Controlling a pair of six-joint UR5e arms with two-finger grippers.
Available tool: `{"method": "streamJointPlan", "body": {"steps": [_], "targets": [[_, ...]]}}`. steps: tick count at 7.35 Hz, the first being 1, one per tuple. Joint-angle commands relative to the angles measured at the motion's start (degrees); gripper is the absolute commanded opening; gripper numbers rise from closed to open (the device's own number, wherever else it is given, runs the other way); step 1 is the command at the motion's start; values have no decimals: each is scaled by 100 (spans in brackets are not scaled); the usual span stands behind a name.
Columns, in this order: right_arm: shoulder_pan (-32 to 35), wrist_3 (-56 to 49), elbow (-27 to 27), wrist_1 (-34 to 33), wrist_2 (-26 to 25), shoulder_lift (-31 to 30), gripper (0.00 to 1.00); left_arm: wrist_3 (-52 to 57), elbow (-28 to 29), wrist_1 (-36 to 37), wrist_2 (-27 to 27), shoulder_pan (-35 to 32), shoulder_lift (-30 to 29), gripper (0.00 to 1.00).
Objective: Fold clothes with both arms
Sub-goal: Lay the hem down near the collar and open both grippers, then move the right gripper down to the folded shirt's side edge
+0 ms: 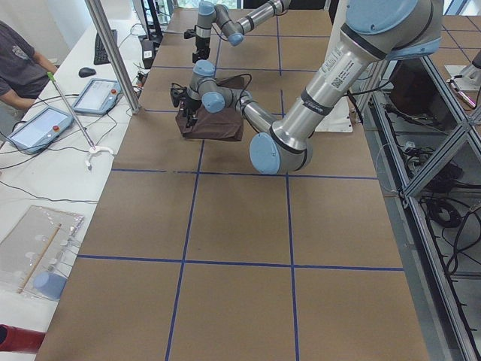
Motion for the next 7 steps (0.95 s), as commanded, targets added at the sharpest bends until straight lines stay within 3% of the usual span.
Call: {"method": "streamJointPlan", "body": {"steps": [1, 3, 7], "targets": [[-507, -12, 1152, 198, -353, -1110, 100, -49, -21, 21, -13, -5, -64, 100], [-1280, 32, 2096, 163, -872, -1966, 100, -58, -56, 56, -22, -5, -108, 100], [-1715, 33, 2144, 119, -954, -2022, 98, -58, -74, 65, -22, -5, -100, 100]]}}
